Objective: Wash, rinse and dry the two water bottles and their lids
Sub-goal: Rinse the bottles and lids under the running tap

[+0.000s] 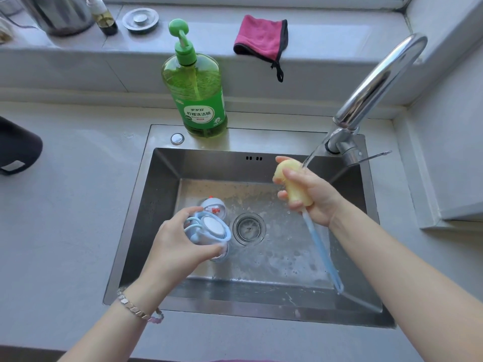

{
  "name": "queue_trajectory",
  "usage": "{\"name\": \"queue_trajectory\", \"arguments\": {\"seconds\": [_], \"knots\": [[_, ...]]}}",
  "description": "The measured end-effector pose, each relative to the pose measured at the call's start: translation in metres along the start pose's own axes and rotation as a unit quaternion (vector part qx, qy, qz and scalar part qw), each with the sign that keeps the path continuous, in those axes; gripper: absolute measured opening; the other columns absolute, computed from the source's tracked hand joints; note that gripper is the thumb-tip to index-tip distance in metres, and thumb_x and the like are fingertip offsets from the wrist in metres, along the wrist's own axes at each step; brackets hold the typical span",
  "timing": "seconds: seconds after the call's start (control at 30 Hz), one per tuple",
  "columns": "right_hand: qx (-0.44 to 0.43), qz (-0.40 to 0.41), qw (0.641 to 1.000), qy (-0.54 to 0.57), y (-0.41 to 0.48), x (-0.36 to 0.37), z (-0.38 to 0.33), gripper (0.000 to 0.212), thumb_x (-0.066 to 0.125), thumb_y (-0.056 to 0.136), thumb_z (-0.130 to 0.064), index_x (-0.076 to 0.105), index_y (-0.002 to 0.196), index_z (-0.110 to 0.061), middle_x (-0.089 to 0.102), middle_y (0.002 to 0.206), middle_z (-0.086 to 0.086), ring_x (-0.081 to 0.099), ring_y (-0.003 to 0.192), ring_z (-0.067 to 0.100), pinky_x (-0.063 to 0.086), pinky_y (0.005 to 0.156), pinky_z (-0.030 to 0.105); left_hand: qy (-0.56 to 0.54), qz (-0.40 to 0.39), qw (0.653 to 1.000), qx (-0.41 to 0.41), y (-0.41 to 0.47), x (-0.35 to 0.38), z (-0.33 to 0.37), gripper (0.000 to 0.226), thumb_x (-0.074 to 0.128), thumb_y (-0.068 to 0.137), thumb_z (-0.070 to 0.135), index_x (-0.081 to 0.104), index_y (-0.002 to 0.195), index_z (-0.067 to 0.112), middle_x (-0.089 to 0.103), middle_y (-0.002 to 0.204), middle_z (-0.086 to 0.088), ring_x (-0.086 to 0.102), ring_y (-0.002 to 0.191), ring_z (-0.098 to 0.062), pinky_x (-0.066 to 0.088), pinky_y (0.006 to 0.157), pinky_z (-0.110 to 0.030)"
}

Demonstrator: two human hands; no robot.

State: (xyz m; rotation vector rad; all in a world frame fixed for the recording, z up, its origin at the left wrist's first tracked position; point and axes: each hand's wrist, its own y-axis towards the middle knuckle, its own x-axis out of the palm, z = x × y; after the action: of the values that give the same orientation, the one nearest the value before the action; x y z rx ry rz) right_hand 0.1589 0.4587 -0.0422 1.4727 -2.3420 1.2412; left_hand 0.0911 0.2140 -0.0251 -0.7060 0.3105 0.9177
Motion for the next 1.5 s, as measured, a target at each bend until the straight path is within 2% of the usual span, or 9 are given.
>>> {"name": "queue_trajectory", "arguments": {"seconds": [0.3, 0.57, 0.7, 0.77, 0.93, 1.13, 1.3, 1.4, 1.5], "knots": [[0.012, 0.09, 0.984, -0.156, 0.001, 0.006, 0.0, 0.044, 0.038, 0.093, -0.052, 0.052, 0.074, -0.014, 0.042, 0.046, -0.008, 0.028, 0.03, 0.002, 0.017, 0.027, 0.011, -0.008, -0.004, 1.0, -0.001, -0.003, 0.005, 0.001, 0.063, 0.088, 0.051, 0.013, 0.058, 0.104, 0.031, 0.063, 0.1, 0.0, 0.06, 0.072, 0.009, 0.04, 0.056, 0.001], [-0.027, 0.062, 0.989, -0.128, 0.008, 0.017, -0.002, 0.061, 0.029, 0.099, -0.032, 0.032, 0.039, -0.023, 0.024, 0.035, -0.008, 0.017, 0.03, 0.009, 0.012, 0.035, 0.013, -0.008, -0.002, 1.0, -0.004, -0.003, 0.005, 0.0, 0.063, 0.088, 0.051, 0.015, 0.058, 0.103, 0.033, 0.063, 0.101, 0.001, 0.06, 0.076, 0.007, 0.039, 0.056, 0.001], [-0.011, -0.001, 0.999, -0.052, 0.006, 0.014, -0.01, 0.051, 0.029, 0.095, -0.044, 0.052, 0.062, -0.012, 0.042, 0.053, 0.0, 0.031, 0.043, 0.01, 0.02, 0.041, 0.021, -0.009, -0.003, 1.0, -0.002, -0.005, 0.004, 0.0, 0.063, 0.087, 0.052, 0.014, 0.058, 0.105, 0.032, 0.063, 0.099, 0.002, 0.06, 0.074, 0.008, 0.04, 0.055, 0.0], [-0.019, -0.038, 0.999, -0.024, 0.002, 0.011, -0.01, 0.028, 0.043, 0.081, -0.027, 0.059, 0.088, -0.006, 0.05, 0.071, 0.005, 0.04, 0.058, 0.013, 0.033, 0.051, 0.022, -0.011, -0.003, 1.0, 0.002, -0.006, 0.003, -0.001, 0.062, 0.087, 0.052, 0.011, 0.058, 0.103, 0.032, 0.063, 0.097, 0.003, 0.059, 0.072, 0.01, 0.04, 0.055, 0.0], [-0.064, -0.039, 0.995, -0.068, -0.009, -0.002, 0.0, 0.037, 0.042, 0.084, 0.012, 0.054, 0.115, -0.004, 0.061, 0.094, 0.009, 0.061, 0.078, 0.017, 0.053, 0.065, 0.023, -0.009, -0.005, 1.0, 0.005, -0.007, 0.003, -0.002, 0.064, 0.088, 0.052, 0.012, 0.056, 0.102, 0.035, 0.063, 0.099, 0.002, 0.06, 0.08, 0.0, 0.041, 0.056, 0.0], [-0.081, -0.005, 0.997, -0.019, -0.013, -0.005, 0.007, 0.028, 0.059, 0.079, -0.004, 0.052, 0.106, -0.01, 0.065, 0.087, 0.008, 0.069, 0.071, 0.022, 0.059, 0.059, 0.037, -0.008, -0.005, 1.0, 0.004, -0.007, 0.003, -0.002, 0.062, 0.088, 0.05, 0.015, 0.055, 0.095, 0.043, 0.062, 0.103, 0.0, 0.06, 0.084, -0.002, 0.04, 0.062, -0.005], [-0.058, 0.035, 0.996, -0.05, -0.008, -0.003, 0.002, 0.026, 0.045, 0.088, 0.009, 0.048, 0.103, -0.013, 0.062, 0.096, 0.009, 0.068, 0.062, 0.02, 0.051, 0.044, 0.024, -0.005, -0.003, 1.0, 0.003, -0.005, 0.003, -0.005, 0.064, 0.088, 0.049, 0.018, 0.056, 0.098, 0.043, 0.06, 0.105, -0.001, 0.06, 0.087, -0.005, 0.041, 0.065, -0.009], [-0.054, -0.001, 0.996, -0.075, -0.003, 0.002, -0.001, 0.015, 0.047, 0.093, -0.012, 0.045, 0.108, -0.013, 0.067, 0.089, 0.007, 0.051, 0.048, 0.011, 0.038, 0.038, 0.018, -0.003, -0.005, 1.0, 0.003, -0.004, 0.003, -0.008, 0.069, 0.088, 0.048, 0.019, 0.057, 0.107, 0.038, 0.061, 0.105, -0.001, 0.061, 0.089, -0.008, 0.042, 0.066, -0.01], [-0.025, -0.008, 0.996, -0.09, 0.004, 0.008, -0.003, 0.046, 0.033, 0.09, -0.055, 0.055, 0.108, -0.02, 0.056, 0.066, 0.0, 0.036, 0.042, 0.007, 0.029, 0.037, 0.016, 0.0, -0.004, 1.0, 0.004, -0.003, 0.002, -0.008, 0.07, 0.089, 0.048, 0.019, 0.058, 0.11, 0.035, 0.061, 0.105, -0.001, 0.061, 0.087, -0.007, 0.041, 0.064, -0.009]]}}
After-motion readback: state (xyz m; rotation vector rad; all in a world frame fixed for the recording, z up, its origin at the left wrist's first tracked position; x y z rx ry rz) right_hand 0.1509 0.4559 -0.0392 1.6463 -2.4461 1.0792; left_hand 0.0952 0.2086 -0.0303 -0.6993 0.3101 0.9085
